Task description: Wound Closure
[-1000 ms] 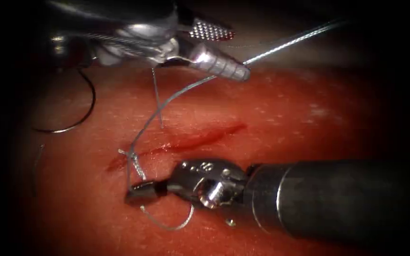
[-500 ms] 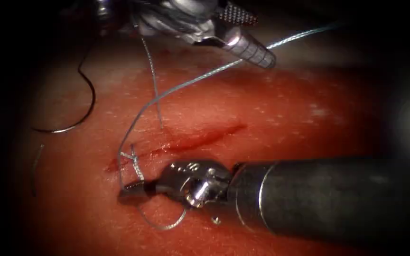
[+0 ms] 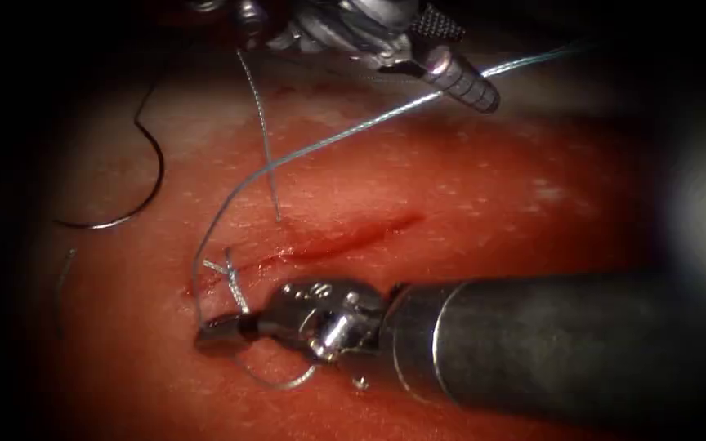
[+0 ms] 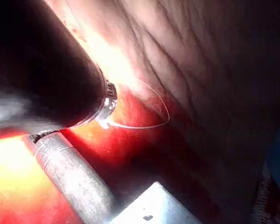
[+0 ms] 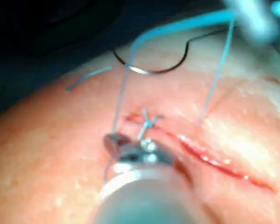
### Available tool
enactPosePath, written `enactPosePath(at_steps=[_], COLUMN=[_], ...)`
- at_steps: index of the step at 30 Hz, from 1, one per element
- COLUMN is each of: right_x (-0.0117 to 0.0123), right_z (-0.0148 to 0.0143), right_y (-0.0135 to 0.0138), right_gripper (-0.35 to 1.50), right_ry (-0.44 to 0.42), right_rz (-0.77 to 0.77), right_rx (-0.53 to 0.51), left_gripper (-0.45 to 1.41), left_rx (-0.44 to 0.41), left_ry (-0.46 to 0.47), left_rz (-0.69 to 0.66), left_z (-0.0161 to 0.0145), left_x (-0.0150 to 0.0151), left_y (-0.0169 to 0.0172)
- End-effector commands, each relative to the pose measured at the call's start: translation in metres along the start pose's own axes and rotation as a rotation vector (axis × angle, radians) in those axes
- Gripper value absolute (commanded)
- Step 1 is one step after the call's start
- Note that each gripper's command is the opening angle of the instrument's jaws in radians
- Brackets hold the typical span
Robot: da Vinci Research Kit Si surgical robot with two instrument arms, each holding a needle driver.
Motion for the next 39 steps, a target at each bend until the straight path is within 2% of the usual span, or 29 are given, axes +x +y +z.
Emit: enactPosePath(at_steps=[1,7,9,10,11,13,14,17,24,28,32,33,36,39], right_x=[-0.0003,-0.0003,-0.0003,-0.0003,-0.0003,-0.0003,-0.0003,-0.0003,-0.0005,-0.0009,-0.0009,-0.0009,-0.0010,-0.0010], right_z=[0.0009,0.0009,0.0010,0.0010,0.0010,0.0010,0.0010,0.0009,0.0002,-0.0030,-0.0053,-0.0072,-0.0081,-0.0092], right_y=[0.0001,0.0002,0.0002,0.0002,0.0002,0.0002,0.0002,0.0001,0.0000,-0.0004,-0.0007,-0.0010,-0.0011,-0.0010], right_gripper=[-0.35,-0.35,-0.35,-0.35,-0.35,-0.35,-0.35,-0.35,-0.35,-0.35,-0.35,-0.35,-0.35,-0.35], right_ry=[-0.001,-0.006,-0.006,-0.006,-0.006,-0.006,-0.006,-0.006,-0.010,-0.018,-0.025,-0.009,-0.004,-0.003], right_rz=[-0.002,-0.002,-0.002,-0.002,-0.002,-0.002,-0.002,-0.002,-0.003,-0.004,-0.006,-0.011,-0.022,-0.028], right_rx=[0.002,-0.002,-0.002,-0.002,-0.002,-0.002,-0.002,-0.001,0.004,0.042,0.089,0.114,0.119,0.123], left_gripper=[0.69,0.63,0.49,0.37,0.06,-0.32,-0.35,-0.35,-0.35,-0.35,-0.35,-0.35,-0.35,-0.35], left_rx=[-0.004,-0.023,-0.044,-0.056,-0.063,-0.067,-0.070,-0.102,-0.067,-0.065,-0.079,-0.075,-0.077,-0.084], left_ry=[0.001,0.002,0.003,0.003,0.003,0.003,0.000,0.058,0.167,0.283,0.327,0.358,0.377,0.439], left_rz=[-0.001,-0.001,0.000,0.001,0.002,0.003,0.004,-0.066,-0.158,-0.172,-0.174,-0.172,-0.173,-0.178], left_z=[0.0009,0.0011,0.0011,0.0011,0.0011,0.0011,0.0010,0.0001,-0.0029,-0.0062,-0.0075,-0.0083,-0.0088,-0.0096], left_x=[0.0002,0.0002,0.0002,0.0002,0.0001,0.0001,0.0001,0.0000,0.0002,-0.0013,-0.0028,-0.0042,-0.0049,-0.0060], left_y=[0.0001,0.0004,0.0006,0.0006,0.0008,0.0010,0.0011,0.0011,-0.0004,-0.0021,-0.0029,-0.0034,-0.0037,-0.0038])
